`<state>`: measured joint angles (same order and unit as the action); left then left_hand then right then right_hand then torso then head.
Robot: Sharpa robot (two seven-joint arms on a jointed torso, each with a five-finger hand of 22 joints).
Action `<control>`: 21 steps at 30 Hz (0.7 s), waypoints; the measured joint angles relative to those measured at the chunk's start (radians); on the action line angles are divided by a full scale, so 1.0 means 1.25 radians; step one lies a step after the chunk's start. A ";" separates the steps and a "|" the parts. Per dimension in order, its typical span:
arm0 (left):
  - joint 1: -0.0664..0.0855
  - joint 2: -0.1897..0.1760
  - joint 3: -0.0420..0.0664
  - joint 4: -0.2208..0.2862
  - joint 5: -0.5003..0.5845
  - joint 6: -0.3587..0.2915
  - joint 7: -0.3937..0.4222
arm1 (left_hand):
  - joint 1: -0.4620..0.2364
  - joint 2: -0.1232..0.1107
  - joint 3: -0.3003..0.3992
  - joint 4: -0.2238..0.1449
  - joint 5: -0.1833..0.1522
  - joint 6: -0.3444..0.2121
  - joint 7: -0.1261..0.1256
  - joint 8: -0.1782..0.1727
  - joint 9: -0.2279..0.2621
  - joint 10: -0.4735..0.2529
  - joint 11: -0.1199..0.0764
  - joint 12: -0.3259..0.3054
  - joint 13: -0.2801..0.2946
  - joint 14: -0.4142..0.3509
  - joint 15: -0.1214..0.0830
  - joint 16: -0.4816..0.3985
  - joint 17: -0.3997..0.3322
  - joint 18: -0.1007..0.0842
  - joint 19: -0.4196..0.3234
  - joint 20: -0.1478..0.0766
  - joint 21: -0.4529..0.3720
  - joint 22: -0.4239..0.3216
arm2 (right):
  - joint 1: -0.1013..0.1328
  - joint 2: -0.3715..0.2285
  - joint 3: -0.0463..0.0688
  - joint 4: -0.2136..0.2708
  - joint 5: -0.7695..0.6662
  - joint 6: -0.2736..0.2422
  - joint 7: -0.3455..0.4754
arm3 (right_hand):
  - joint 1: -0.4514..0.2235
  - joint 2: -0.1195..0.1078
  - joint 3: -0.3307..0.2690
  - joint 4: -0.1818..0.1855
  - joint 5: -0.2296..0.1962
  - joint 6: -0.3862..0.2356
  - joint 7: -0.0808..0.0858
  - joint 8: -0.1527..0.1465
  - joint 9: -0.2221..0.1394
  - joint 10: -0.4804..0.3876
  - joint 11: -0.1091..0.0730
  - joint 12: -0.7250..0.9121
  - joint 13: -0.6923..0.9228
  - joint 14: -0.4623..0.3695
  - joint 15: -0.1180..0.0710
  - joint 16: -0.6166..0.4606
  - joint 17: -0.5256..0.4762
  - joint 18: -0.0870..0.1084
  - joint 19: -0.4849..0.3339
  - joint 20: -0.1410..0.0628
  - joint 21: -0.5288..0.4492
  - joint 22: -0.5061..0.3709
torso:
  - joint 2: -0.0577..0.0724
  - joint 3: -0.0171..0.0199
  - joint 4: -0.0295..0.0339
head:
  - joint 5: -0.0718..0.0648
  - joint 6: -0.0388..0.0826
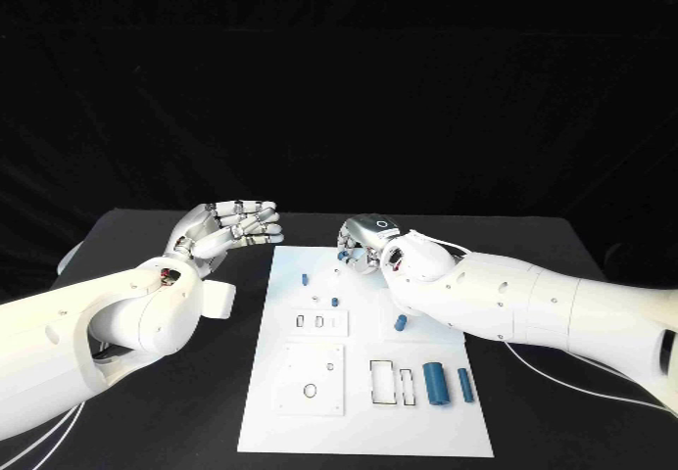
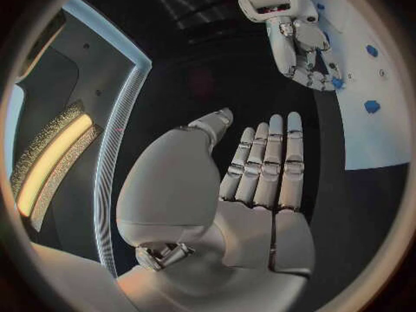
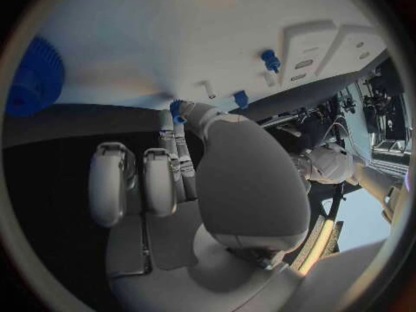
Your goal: Assemble the parts on the task board
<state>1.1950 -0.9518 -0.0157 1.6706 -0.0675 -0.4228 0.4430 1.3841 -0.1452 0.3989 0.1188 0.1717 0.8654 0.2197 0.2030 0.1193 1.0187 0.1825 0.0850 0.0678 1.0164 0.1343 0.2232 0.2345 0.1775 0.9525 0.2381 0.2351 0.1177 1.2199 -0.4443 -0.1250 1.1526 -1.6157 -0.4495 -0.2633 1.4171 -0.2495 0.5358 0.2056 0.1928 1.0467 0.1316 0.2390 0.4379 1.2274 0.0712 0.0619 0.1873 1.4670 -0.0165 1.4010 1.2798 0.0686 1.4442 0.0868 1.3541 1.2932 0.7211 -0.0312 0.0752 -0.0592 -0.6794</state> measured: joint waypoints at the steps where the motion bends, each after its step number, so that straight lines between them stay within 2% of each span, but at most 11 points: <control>1: 0.000 0.000 0.000 0.000 0.000 0.000 0.000 | 0.000 0.000 0.000 0.000 0.000 0.000 0.000 0.000 0.000 0.000 0.000 0.000 0.000 0.000 0.000 0.000 0.000 0.000 0.000 0.000 0.000 0.000 | -0.001 0.000 0.000 -0.001 0.000 0.000 0.000 | -0.006 -0.005 0.003 0.003 -0.009 -0.011 0.005 -0.009 0.000 -0.016 0.004 0.000 -0.007 -0.001 0.007 0.000 -0.006 0.000 -0.006 0.006 -0.012 -0.014 | 0.000 0.0000 0.0001 | -0.001 0.000; 3: 0.000 0.000 0.000 0.000 0.000 0.000 -0.001 | 0.000 0.000 0.000 0.000 0.000 0.000 0.000 0.000 0.000 0.000 0.000 0.000 0.000 0.000 0.000 0.000 0.000 0.000 0.000 0.000 0.000 0.000 | -0.002 0.001 -0.002 -0.003 0.000 0.001 -0.001 | -0.018 -0.018 -0.003 0.007 -0.038 -0.049 0.017 -0.039 -0.013 -0.070 0.016 0.000 -0.025 -0.002 0.018 -0.018 -0.035 0.002 -0.036 0.015 -0.061 -0.070 | 0.000 -0.0005 0.0000 | -0.001 0.001; 5: 0.001 0.000 0.000 0.000 0.000 0.000 -0.002 | 0.000 0.000 0.000 0.000 0.000 0.000 0.000 0.000 0.000 0.000 0.000 0.000 0.000 -0.003 0.003 0.000 0.000 0.000 0.000 0.000 0.000 0.000 | -0.004 0.002 -0.002 -0.005 0.000 0.002 -0.001 | -0.019 -0.018 -0.034 0.006 -0.048 -0.081 0.021 -0.063 -0.024 -0.118 0.023 0.000 -0.041 0.000 0.022 -0.038 -0.068 0.019 -0.065 0.021 -0.113 -0.127 | 0.000 -0.0005 0.0000 | -0.001 0.002; 6: 0.001 0.000 0.000 0.000 0.000 0.000 -0.002 | 0.000 0.000 0.000 0.000 0.000 0.000 0.000 0.000 0.000 0.000 0.000 0.000 0.000 -0.003 0.003 0.000 0.000 0.000 0.000 0.000 0.000 0.000 | -0.004 0.002 -0.002 -0.006 0.000 0.003 -0.002 | -0.012 -0.012 -0.084 0.007 -0.050 -0.103 0.021 -0.081 -0.033 -0.149 0.027 0.002 -0.054 0.000 0.022 -0.052 -0.088 0.019 -0.078 0.026 -0.145 -0.160 | 0.001 -0.0005 -0.0001 | -0.001 0.002; 8: 0.001 -0.001 0.000 0.000 0.000 0.001 -0.003 | 0.000 0.000 0.000 0.000 0.000 0.000 0.000 0.000 0.000 0.000 0.000 0.000 0.000 -0.003 0.003 0.000 0.000 0.000 0.000 0.000 0.000 0.000 | -0.004 0.002 -0.002 -0.007 0.000 0.003 -0.003 | 0.016 0.014 -0.183 0.026 -0.063 -0.129 0.014 -0.102 -0.045 -0.193 0.035 0.003 -0.074 -0.001 0.033 -0.071 -0.119 0.035 -0.096 0.030 -0.197 -0.211 | 0.001 -0.0005 -0.0001 | -0.001 0.002; 9: 0.001 -0.001 0.000 0.000 0.000 0.001 -0.003 | 0.000 0.000 0.000 0.000 0.000 0.000 0.000 0.000 0.000 0.000 0.000 0.000 0.000 -0.003 0.003 0.000 0.000 0.000 0.000 0.000 0.000 0.000 | -0.004 0.001 -0.002 -0.007 0.000 0.003 -0.003 | 0.039 0.016 -0.229 0.047 -0.068 -0.139 0.011 -0.110 -0.051 -0.208 0.039 0.003 -0.084 0.000 0.033 -0.078 -0.131 0.038 -0.099 0.033 -0.218 -0.231 | 0.001 -0.0005 -0.0001 | -0.001 0.002; 10: 0.001 -0.001 0.000 0.000 0.000 0.001 -0.003 | 0.000 0.000 0.000 0.000 0.000 0.000 0.000 0.000 0.000 0.000 0.000 0.000 0.000 -0.003 0.003 0.000 0.000 0.000 0.000 0.000 0.000 0.000 | -0.004 0.000 -0.002 -0.006 0.000 0.003 -0.004 | 0.053 0.016 -0.250 0.059 -0.069 -0.144 0.007 -0.115 -0.054 -0.214 0.040 0.003 -0.089 0.000 0.033 -0.081 -0.137 0.038 -0.100 0.034 -0.229 -0.240 | 0.001 -0.0005 -0.0001 | -0.001 0.002; 14: 0.002 -0.001 0.000 0.000 0.000 0.001 -0.004 | 0.000 0.000 0.000 0.000 0.000 0.000 0.000 0.000 0.000 0.000 0.000 0.000 0.000 -0.003 0.003 0.000 0.000 0.000 0.000 0.000 0.000 0.000 | -0.003 -0.021 -0.002 0.013 0.000 0.003 -0.005 | 0.063 0.014 -0.267 0.069 -0.069 -0.146 0.004 -0.116 -0.056 -0.216 0.042 0.003 -0.093 0.000 0.033 -0.081 -0.141 0.038 -0.100 0.034 -0.236 -0.250 | 0.001 -0.0005 -0.0002 | -0.001 0.002; 16: 0.002 -0.003 0.000 0.000 0.000 0.001 -0.004 | 0.000 0.000 0.000 0.000 0.000 0.000 0.000 0.000 0.000 0.000 0.000 0.000 0.000 -0.003 0.003 0.000 0.000 0.000 0.000 0.000 0.000 0.000 | -0.003 -0.044 -0.002 0.035 0.000 0.001 -0.005 | 0.063 0.014 -0.267 0.069 -0.069 -0.144 0.002 -0.116 -0.056 -0.216 0.042 0.004 -0.093 0.000 0.033 -0.081 -0.139 0.038 -0.100 0.034 -0.236 -0.248 | 0.001 -0.0005 -0.0005 | -0.001 0.002; 18: 0.002 -0.004 0.000 0.000 0.001 0.001 -0.005 | 0.000 0.000 0.000 0.000 0.000 0.000 0.000 0.000 0.000 0.000 0.000 0.000 0.000 -0.003 0.003 0.000 0.000 0.000 0.000 0.000 0.000 0.000 | -0.003 -0.070 -0.001 0.057 0.000 -0.001 -0.006 | 0.072 0.023 -0.266 0.069 -0.066 -0.129 0.007 -0.113 -0.056 -0.193 0.034 0.017 -0.092 0.000 0.033 -0.074 -0.129 0.038 -0.095 0.029 -0.230 -0.236 | 0.001 -0.0002 -0.0018 | 0.001 0.002; 21: 0.002 -0.007 0.000 -0.001 0.002 0.001 -0.005 | 0.000 0.000 0.000 0.000 0.000 0.000 0.000 0.000 0.000 0.000 0.000 0.000 0.000 -0.003 0.003 0.000 0.000 0.000 0.000 0.000 0.000 0.000 | 0.002 -0.115 0.001 0.095 0.002 -0.007 -0.009 | 0.072 0.023 -0.263 0.066 -0.058 -0.125 0.011 -0.111 -0.057 -0.175 0.027 0.024 -0.092 0.000 0.033 -0.071 -0.126 0.038 -0.089 0.027 -0.228 -0.230 | 0.000 0.0001 -0.0044 | 0.002 0.003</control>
<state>1.1976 -0.9600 -0.0157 1.6697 -0.0656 -0.4215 0.4370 1.3840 -0.1451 0.3989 0.1187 0.1717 0.8654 0.2197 0.2030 0.1193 1.0187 0.1825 0.0850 0.0677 1.0130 0.1378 0.2232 0.2343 0.1775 0.9525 0.2381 0.2351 0.1175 1.2228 -0.5876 -0.1239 1.2719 -1.6136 -0.4579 -0.2740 1.5073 -0.2204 0.2075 0.2884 0.1205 0.8905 0.1458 0.1004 0.3664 1.0092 0.1052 0.0915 0.0718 1.4664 0.0249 1.3120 1.1219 0.1158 1.3329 0.1204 1.0690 1.0055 0.7212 -0.0311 0.0696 -0.0567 -0.6755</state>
